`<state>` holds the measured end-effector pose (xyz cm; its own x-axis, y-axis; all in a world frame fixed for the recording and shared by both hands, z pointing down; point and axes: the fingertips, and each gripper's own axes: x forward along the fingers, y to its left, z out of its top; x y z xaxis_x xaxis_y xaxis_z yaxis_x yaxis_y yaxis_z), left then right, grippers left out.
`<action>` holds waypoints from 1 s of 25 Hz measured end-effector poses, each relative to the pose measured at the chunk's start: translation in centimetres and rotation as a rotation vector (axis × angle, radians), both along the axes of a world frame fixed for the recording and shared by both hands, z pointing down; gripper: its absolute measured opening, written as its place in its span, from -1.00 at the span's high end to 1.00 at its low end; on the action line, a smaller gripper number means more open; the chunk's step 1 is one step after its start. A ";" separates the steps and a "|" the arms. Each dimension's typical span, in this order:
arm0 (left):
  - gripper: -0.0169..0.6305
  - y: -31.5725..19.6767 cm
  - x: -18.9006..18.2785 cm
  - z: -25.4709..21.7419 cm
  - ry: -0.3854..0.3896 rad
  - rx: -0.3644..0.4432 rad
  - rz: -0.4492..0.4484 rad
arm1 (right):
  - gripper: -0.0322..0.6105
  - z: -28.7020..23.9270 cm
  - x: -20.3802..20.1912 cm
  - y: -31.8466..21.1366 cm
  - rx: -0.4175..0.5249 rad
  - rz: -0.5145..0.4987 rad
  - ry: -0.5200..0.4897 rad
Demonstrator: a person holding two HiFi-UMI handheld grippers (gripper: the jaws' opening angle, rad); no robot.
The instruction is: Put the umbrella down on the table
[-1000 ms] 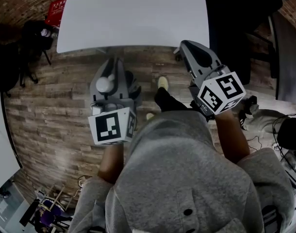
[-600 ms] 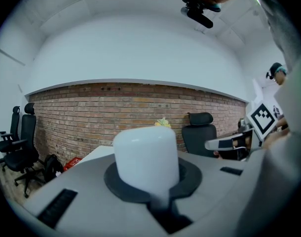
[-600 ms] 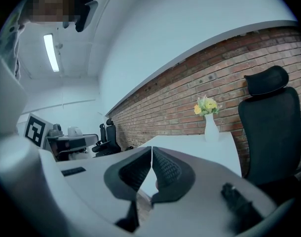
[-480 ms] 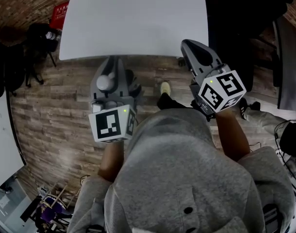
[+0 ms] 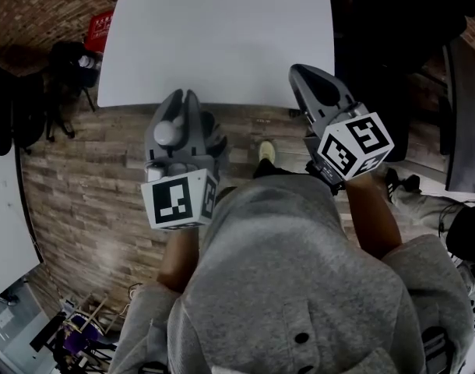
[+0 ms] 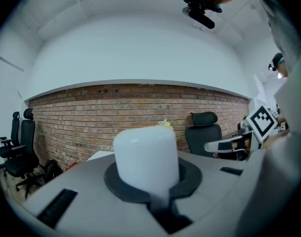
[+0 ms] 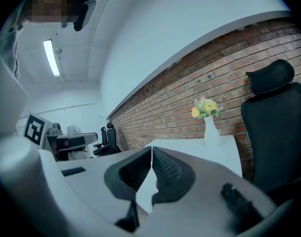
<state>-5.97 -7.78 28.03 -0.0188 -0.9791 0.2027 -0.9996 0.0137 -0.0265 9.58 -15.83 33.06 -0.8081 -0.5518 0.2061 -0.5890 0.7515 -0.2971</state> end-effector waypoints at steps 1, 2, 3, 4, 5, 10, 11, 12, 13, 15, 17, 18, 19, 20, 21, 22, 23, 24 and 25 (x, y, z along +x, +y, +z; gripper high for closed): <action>0.77 -0.2 0.1 0.0 -0.002 0.001 -0.001 | 0.82 0.1 0.1 -0.2 -0.001 -0.002 -0.001; 0.77 -0.4 0.2 0.1 -0.004 0.001 -0.003 | 0.82 0.1 0.2 -0.5 -0.002 -0.004 -0.002; 0.77 -0.6 0.4 0.1 -0.005 0.002 -0.004 | 0.82 0.1 0.2 -0.7 -0.003 -0.006 -0.002; 0.77 -0.7 0.5 0.0 -0.007 0.003 -0.005 | 0.82 0.2 0.2 -0.8 -0.002 -0.009 -0.003; 0.77 -0.9 0.6 0.0 -0.009 0.005 -0.006 | 0.82 0.1 0.3 -1.0 -0.001 -0.012 -0.006; 0.77 -1.5 1.2 -0.2 -0.019 0.010 -0.003 | 0.82 0.0 0.4 -1.7 0.011 -0.021 -0.016; 0.77 -1.6 1.4 -0.3 -0.022 0.012 0.000 | 0.82 0.0 0.4 -1.8 0.013 -0.023 -0.017; 0.77 -1.7 1.5 -0.3 -0.024 0.015 0.002 | 0.82 0.0 0.4 -1.9 0.015 -0.025 -0.018; 0.77 -1.7 1.6 -0.3 -0.024 0.017 0.003 | 0.82 0.0 0.4 -1.9 0.018 -0.028 -0.018; 0.77 -1.8 1.5 -0.4 -0.021 0.020 0.005 | 0.82 -0.1 0.1 -2.0 0.024 -0.032 -0.017; 0.77 -1.8 1.3 -0.5 -0.022 0.022 0.008 | 0.82 -0.2 -0.3 -1.9 0.027 -0.035 -0.016; 0.77 -1.7 1.2 -0.5 -0.023 0.023 0.008 | 0.82 -0.3 -0.5 -1.9 0.029 -0.036 -0.016; 0.77 -1.8 1.0 -0.6 -0.023 0.024 0.009 | 0.82 -0.4 -0.7 -1.8 0.031 -0.037 -0.016; 0.77 -1.8 0.8 -0.7 -0.022 0.025 0.010 | 0.82 -0.5 -0.9 -1.9 0.033 -0.037 -0.015; 0.77 -1.9 0.6 -0.7 -0.020 0.026 0.012 | 0.82 -0.6 -1.1 -1.9 0.035 -0.036 -0.013; 0.77 -2.0 0.4 -0.7 -0.018 0.026 0.014 | 0.82 -0.6 -1.3 -2.0 0.036 -0.035 -0.011; 0.77 -2.2 0.1 -0.7 -0.017 0.026 0.016 | 0.82 -0.7 -1.6 -2.1 0.037 -0.034 -0.008; 0.77 -2.3 -0.2 -0.7 -0.015 0.027 0.019 | 0.82 -0.7 -1.9 -2.2 0.039 -0.033 -0.006; 0.77 -2.6 -0.4 -0.6 -0.013 0.027 0.023 | 0.82 -0.7 -2.1 -2.3 0.039 -0.030 -0.003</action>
